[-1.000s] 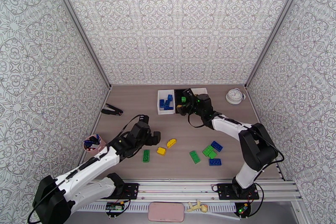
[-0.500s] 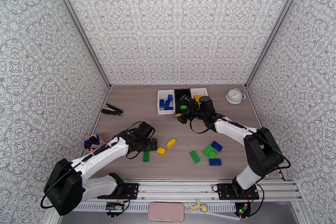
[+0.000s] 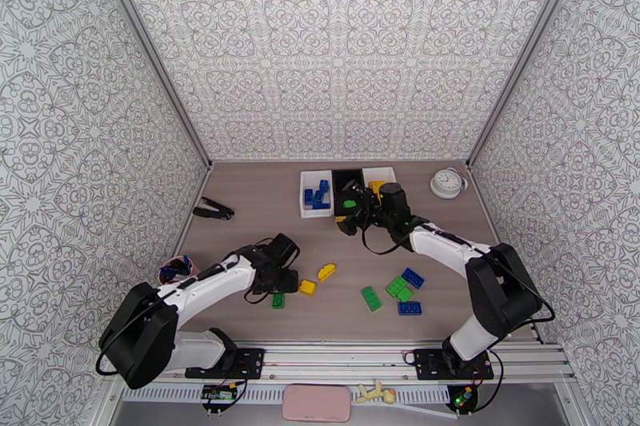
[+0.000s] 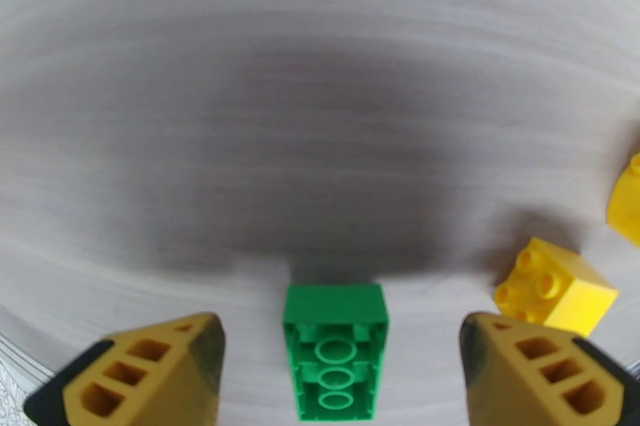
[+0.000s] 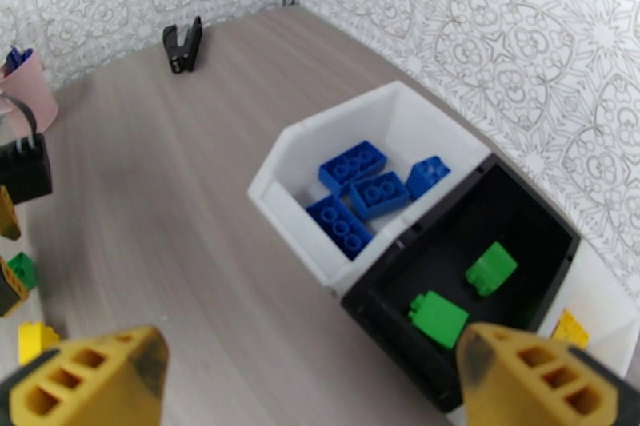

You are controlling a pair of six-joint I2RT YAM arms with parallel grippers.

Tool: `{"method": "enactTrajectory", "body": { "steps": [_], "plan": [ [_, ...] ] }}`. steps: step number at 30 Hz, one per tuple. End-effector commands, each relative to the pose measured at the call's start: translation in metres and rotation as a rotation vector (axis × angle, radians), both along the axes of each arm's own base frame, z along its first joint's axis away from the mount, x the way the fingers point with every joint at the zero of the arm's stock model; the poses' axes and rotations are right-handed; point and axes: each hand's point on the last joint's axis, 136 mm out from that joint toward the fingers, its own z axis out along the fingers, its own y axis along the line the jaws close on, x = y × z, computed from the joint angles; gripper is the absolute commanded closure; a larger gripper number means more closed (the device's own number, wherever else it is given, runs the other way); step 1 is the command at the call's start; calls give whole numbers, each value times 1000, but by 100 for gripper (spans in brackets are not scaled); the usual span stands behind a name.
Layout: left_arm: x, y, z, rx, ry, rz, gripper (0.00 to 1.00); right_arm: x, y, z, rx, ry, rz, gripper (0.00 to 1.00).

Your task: Sort the legos into containers by color

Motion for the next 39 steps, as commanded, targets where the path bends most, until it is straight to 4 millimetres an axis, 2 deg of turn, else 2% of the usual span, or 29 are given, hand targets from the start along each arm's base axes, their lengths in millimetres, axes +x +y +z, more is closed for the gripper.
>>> {"method": "enactTrajectory", "body": {
  "steps": [1, 14, 21, 24, 27, 33, 36, 39],
  "plan": [
    [-3, -1, -8, -10, 26, 8, 26, -5, -5, -2, -21, 1, -14, 0],
    [-4, -2, -21, 7, 62, -5, 45, -4, -8, -2, -22, -6, -38, 0],
    [1, -1, -18, 1, 21, 11, 57, -5, -12, -1, -19, -12, -56, 0],
    [7, -2, -11, -6, -19, 13, 59, -7, -12, 0, -12, -14, -54, 0],
    [15, -3, 0, -17, -69, 10, 66, -9, -13, 3, -6, -16, -55, 0],
    [30, -5, 20, -32, -164, 8, 70, -11, -15, 8, -3, -24, -60, 1],
    [46, -12, 36, -57, -252, -2, 70, -14, -16, 13, 2, -33, -59, 0],
    [73, -24, 60, -119, -396, -11, 71, -16, -18, 20, 7, -47, -63, 0]
  ]
}}
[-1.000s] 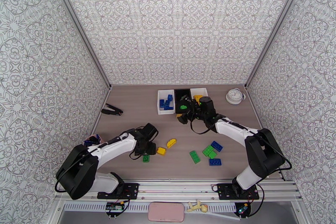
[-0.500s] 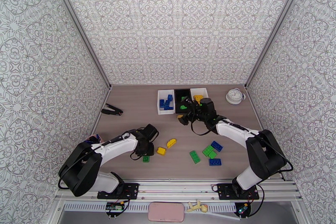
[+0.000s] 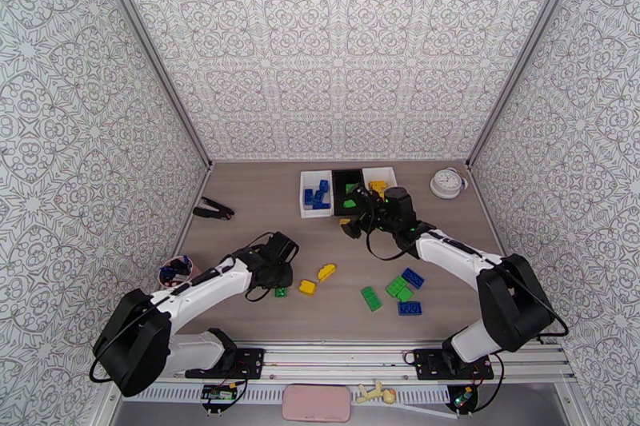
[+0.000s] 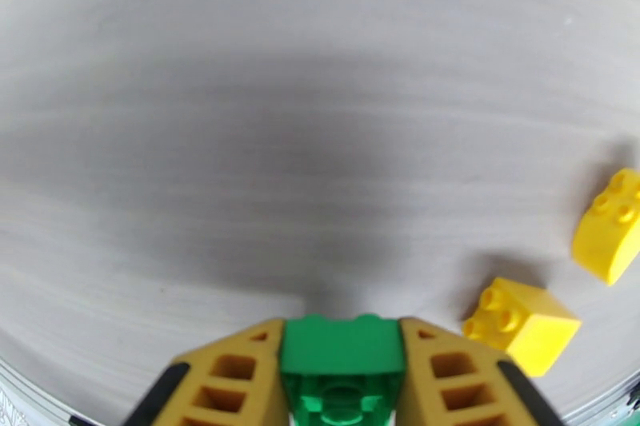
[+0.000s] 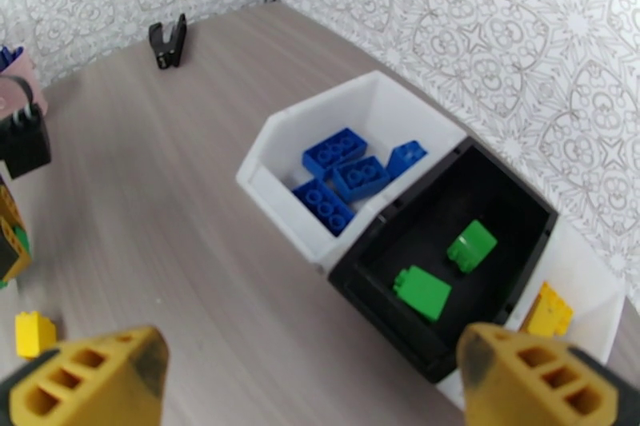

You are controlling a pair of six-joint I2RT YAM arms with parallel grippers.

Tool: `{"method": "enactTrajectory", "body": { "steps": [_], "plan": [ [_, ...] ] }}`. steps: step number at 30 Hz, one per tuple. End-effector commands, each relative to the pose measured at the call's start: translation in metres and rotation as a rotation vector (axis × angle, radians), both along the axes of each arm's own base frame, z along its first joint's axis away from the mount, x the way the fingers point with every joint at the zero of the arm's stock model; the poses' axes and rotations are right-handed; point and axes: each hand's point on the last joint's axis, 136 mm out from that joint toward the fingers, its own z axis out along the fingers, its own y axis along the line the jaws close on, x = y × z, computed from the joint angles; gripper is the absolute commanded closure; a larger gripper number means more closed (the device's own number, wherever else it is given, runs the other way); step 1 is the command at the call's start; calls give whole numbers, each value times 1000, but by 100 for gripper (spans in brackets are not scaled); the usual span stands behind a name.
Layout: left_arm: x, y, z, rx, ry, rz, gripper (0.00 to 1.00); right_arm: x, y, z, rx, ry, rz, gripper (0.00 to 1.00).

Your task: Sort the legos into containers by color

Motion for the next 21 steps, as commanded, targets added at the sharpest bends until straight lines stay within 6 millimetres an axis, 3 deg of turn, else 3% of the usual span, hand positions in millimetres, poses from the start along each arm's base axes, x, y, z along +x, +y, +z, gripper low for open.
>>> {"method": "enactTrajectory", "body": {
  "steps": [1, 5, 11, 16, 21],
  "plan": [
    [50, -21, 46, -99, -249, -14, 71, -4, -3, 13, 17, -26, -16, 0],
    [94, -48, 90, -246, -458, -54, 71, -8, -9, 20, 18, -42, -31, 0],
    [153, -79, 139, -283, -675, -142, 71, -13, -20, 27, 16, -68, -69, 0],
    [197, -106, 158, -311, -789, -213, 71, -14, -33, 32, 31, -76, -129, 0],
    [238, -127, 162, -307, -829, -255, 71, -15, -50, 34, 50, -69, -203, 0]
  ]
}}
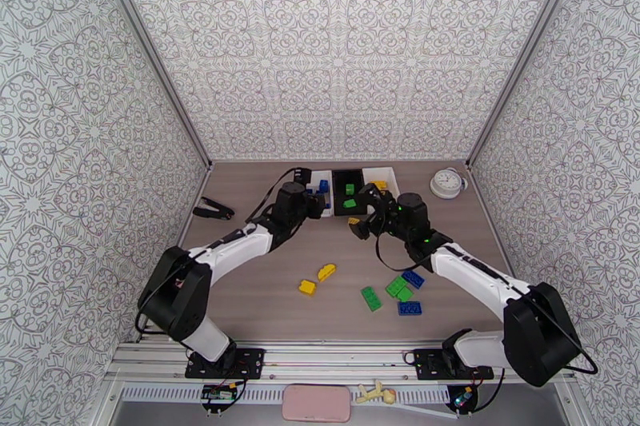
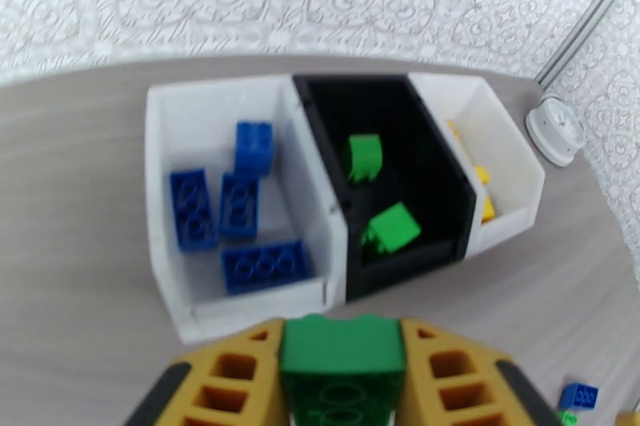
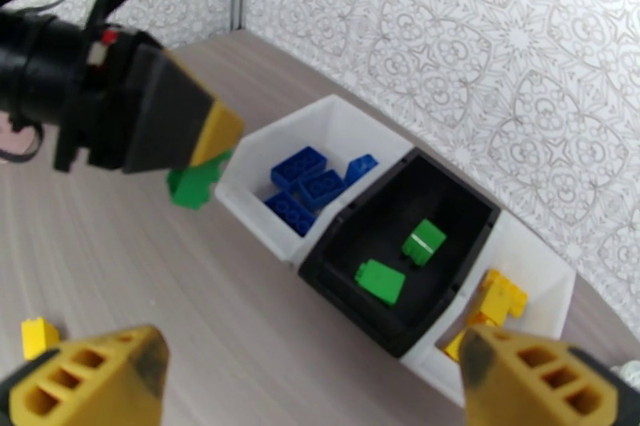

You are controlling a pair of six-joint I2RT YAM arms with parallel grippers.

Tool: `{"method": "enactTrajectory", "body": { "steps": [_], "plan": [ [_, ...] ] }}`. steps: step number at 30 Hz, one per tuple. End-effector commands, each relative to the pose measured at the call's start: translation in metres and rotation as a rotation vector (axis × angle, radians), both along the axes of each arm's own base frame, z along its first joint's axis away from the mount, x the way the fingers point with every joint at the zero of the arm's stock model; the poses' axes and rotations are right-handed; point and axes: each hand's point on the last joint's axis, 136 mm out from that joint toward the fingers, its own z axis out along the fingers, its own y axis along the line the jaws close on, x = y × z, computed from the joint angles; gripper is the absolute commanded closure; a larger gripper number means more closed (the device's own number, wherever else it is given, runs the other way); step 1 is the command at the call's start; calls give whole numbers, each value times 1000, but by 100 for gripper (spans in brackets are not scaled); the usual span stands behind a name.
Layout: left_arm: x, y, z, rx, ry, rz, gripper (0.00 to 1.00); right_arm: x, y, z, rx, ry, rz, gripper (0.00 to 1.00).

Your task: Sort the legos into containers by color

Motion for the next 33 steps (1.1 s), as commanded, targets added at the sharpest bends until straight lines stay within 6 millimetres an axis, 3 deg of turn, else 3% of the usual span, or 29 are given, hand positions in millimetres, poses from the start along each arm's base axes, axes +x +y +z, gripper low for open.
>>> {"method": "enactTrajectory", "body": {
  "steps": [1, 8, 15, 20, 22, 23, 33],
  "plan": [
    [31, -19, 27, -15, -119, -54, 71, 2, -18, 4, 28, 1, -85, 0],
    [74, -49, 15, -45, -133, -96, 71, -2, -31, 5, 40, 6, -130, 0],
    [104, -65, 1, -45, -134, -110, 71, -2, -36, 1, 29, 14, -156, 0],
    [118, -71, -16, -23, -112, -129, 71, 1, -43, 3, 1, 1, -187, 0],
    [123, -72, -13, -22, -114, -133, 71, 0, -45, 3, -7, 1, -192, 0],
    [127, -74, -30, -11, -89, -137, 71, -1, -45, 3, -8, 2, -192, 0],
    [142, -80, -47, 18, -60, -166, 67, -6, -57, -8, -14, 48, -248, 0]
  ]
}}
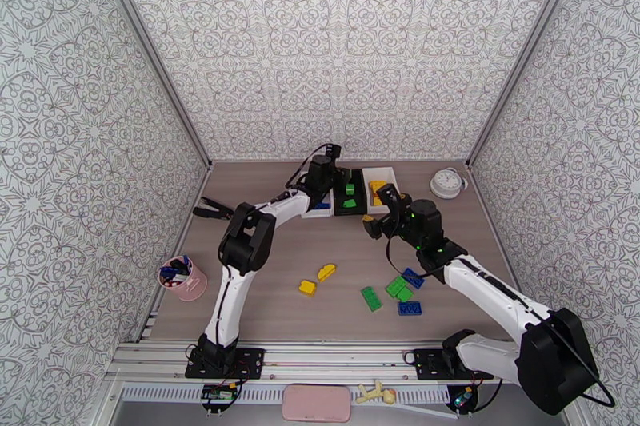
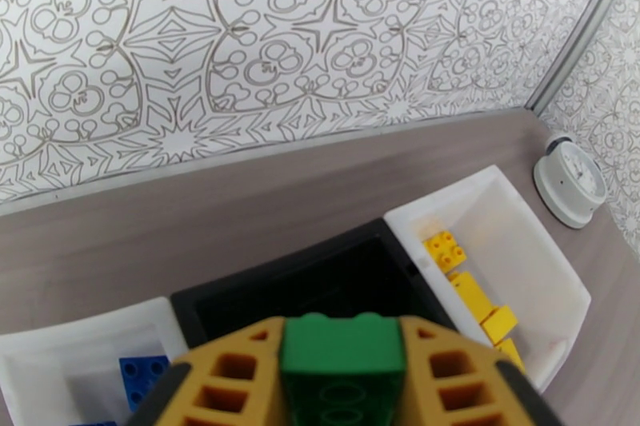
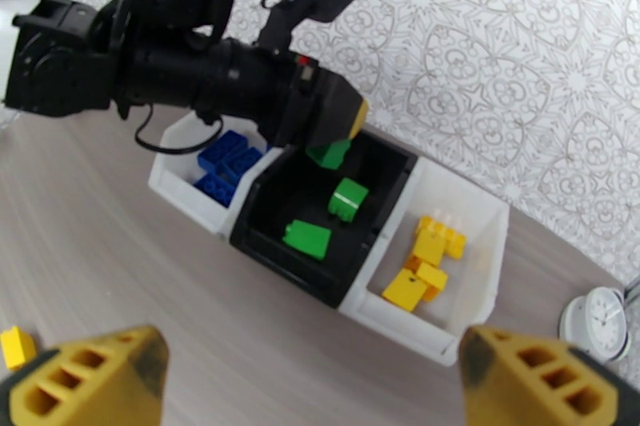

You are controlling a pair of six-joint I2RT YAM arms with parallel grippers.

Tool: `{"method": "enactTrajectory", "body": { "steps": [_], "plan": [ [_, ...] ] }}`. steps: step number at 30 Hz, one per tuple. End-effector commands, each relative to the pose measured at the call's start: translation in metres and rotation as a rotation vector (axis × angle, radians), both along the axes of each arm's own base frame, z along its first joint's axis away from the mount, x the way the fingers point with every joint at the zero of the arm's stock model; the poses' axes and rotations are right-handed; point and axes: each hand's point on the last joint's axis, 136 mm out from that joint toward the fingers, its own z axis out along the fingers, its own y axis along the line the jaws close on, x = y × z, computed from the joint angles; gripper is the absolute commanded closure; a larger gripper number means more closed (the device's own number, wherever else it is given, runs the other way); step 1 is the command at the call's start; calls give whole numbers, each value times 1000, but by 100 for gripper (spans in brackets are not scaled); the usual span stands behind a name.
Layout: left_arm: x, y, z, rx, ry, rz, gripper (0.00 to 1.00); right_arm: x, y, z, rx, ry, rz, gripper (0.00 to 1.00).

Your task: Sort the legos into containers by color

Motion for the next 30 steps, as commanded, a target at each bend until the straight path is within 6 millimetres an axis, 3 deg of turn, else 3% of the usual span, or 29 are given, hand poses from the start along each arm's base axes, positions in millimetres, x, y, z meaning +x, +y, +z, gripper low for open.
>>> {"method": "enactTrajectory", "body": {
  "steps": [1, 4, 9, 13, 14, 16, 21, 30],
  "plan": [
    [4, 1, -4, 32, 9, -30, 66, -1, -13, -10, -8, 38, -62, 0],
    [3, 2, -4, 37, 9, -39, 58, 3, -19, -7, 10, 33, -107, 0],
    [0, 5, 11, 30, -15, -29, 34, 4, -19, 1, 68, 51, -131, 1],
    [-12, 5, 33, 17, -53, -39, 24, 8, -29, 3, 104, 91, -214, 0],
    [-16, 4, 30, 22, -51, -42, 23, 9, -31, 2, 115, 96, -232, 1],
    [-29, 7, 56, 7, -93, -45, 19, 9, -34, -2, 137, 118, -257, 0],
    [-71, 12, 80, -18, -137, -62, 9, 7, -35, -17, 177, 205, -296, 0],
    [-177, 11, 86, 82, -194, -186, 0, -17, -58, -54, 258, 418, -489, 1]
  ]
}}
